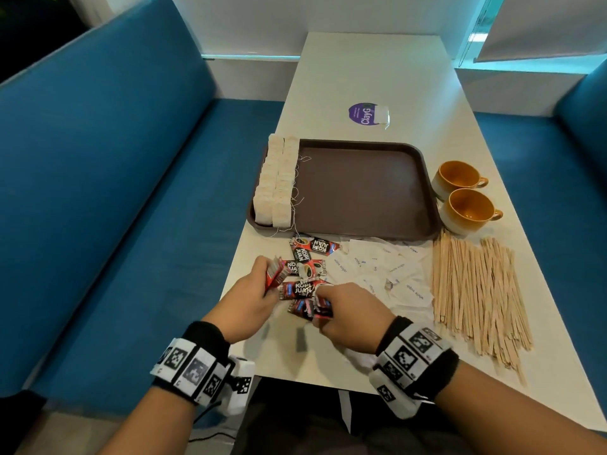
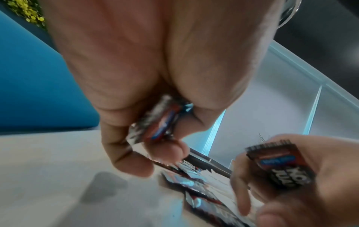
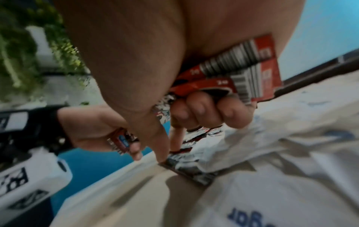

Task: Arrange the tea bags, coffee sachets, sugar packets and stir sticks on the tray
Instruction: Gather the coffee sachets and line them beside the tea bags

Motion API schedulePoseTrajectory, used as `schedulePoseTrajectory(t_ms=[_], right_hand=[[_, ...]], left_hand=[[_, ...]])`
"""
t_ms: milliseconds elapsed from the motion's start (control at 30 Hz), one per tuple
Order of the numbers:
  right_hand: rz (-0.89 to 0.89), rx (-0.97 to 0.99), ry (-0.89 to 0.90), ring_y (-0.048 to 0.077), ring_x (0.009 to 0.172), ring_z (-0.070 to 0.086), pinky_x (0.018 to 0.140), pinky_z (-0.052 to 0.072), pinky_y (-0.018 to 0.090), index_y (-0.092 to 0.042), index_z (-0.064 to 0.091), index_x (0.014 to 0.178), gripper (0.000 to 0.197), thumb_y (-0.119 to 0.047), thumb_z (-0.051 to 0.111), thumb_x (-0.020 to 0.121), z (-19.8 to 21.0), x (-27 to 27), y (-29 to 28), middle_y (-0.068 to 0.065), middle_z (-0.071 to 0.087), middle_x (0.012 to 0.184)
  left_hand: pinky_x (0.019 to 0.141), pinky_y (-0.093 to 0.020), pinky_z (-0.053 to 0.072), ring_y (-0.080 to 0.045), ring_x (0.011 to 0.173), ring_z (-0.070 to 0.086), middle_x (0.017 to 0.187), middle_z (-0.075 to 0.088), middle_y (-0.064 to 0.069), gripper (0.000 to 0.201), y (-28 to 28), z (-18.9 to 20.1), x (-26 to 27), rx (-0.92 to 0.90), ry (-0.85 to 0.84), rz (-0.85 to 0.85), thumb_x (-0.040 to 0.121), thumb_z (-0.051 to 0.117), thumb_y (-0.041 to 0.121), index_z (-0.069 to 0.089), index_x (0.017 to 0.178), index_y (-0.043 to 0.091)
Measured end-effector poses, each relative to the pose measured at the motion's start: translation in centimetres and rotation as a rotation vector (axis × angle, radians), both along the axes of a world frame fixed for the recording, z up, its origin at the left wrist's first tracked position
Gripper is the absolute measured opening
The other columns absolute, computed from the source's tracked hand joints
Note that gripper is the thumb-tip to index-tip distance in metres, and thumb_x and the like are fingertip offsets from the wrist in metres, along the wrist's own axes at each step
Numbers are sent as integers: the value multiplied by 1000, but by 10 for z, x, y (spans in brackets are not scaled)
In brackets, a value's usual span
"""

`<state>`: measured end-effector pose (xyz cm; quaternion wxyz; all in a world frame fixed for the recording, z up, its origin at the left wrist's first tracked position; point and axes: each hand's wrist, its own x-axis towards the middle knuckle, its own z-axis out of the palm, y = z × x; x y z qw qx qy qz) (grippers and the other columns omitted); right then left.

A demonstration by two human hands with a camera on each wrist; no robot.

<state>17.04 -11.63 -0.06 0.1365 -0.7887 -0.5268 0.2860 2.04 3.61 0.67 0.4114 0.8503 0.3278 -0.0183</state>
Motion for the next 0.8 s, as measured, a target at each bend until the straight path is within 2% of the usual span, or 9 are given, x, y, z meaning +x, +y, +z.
schedulePoseTrajectory(t_ms=[67,100,200,267,333,433,533,667,800], right_hand=[[22,-47,-69,25,84,63,66,46,30,-28,62,103,12,-25,60,91,-4,-3,4,2,68,94],[34,-63,-80,25,86,64,69,49,31,-28,63,109,19,-23,61,91,-5,-4,5,2,69,96],[85,-91,-102,25,90,63,76,55,36,-30,64,113,30,-17,68,86,-8,-5,6,1,68,98],[110,-80,-117,24,94,61,76,54,37,-31,63,118,33,-21,69,87,-10,-5,6,0,63,102],[95,-56,-118,23,99,60,79,54,37,-32,58,128,40,-27,68,89,-12,-4,4,-2,57,112],[48,-44,-116,23,101,62,82,56,40,-32,51,136,51,-33,70,88,-13,-3,2,-5,52,119],[60,-60,-132,24,99,62,82,56,40,-32,51,138,54,-34,70,88,-12,-4,3,-5,49,122],[119,-39,-175,24,91,62,74,56,37,-29,59,128,42,-31,68,87,-8,-5,6,-6,47,123],[208,-30,-237,23,82,61,70,58,39,-24,65,114,32,-31,69,84,-4,-2,7,-8,50,118]], left_hand=[[61,-17,43,-6,73,57,88,61,4,27,-3,-2,8,17,10,-3,98,49,9,39,114,28],[61,-12,41,-4,78,59,93,63,6,34,-5,-3,12,7,13,6,96,52,9,42,122,28],[77,-26,51,-12,90,63,105,69,4,32,-11,-11,20,46,31,53,89,61,19,58,120,28],[81,-32,54,-14,90,64,103,69,5,21,-13,-15,22,131,68,65,89,69,27,64,110,27],[83,-34,54,-15,91,64,102,67,8,25,-12,-18,22,177,85,76,87,75,32,66,110,28],[76,-31,48,-15,89,59,95,57,9,30,-9,-16,18,207,119,54,81,81,34,66,106,29],[69,-28,41,-10,80,55,91,51,8,31,-5,-13,9,172,168,40,74,86,36,57,86,35],[63,-24,46,-10,78,64,84,67,9,28,0,-7,0,81,193,13,73,87,32,60,82,32],[55,-25,36,-10,66,57,71,64,4,20,6,-1,-8,104,213,-2,80,78,26,59,73,24]])
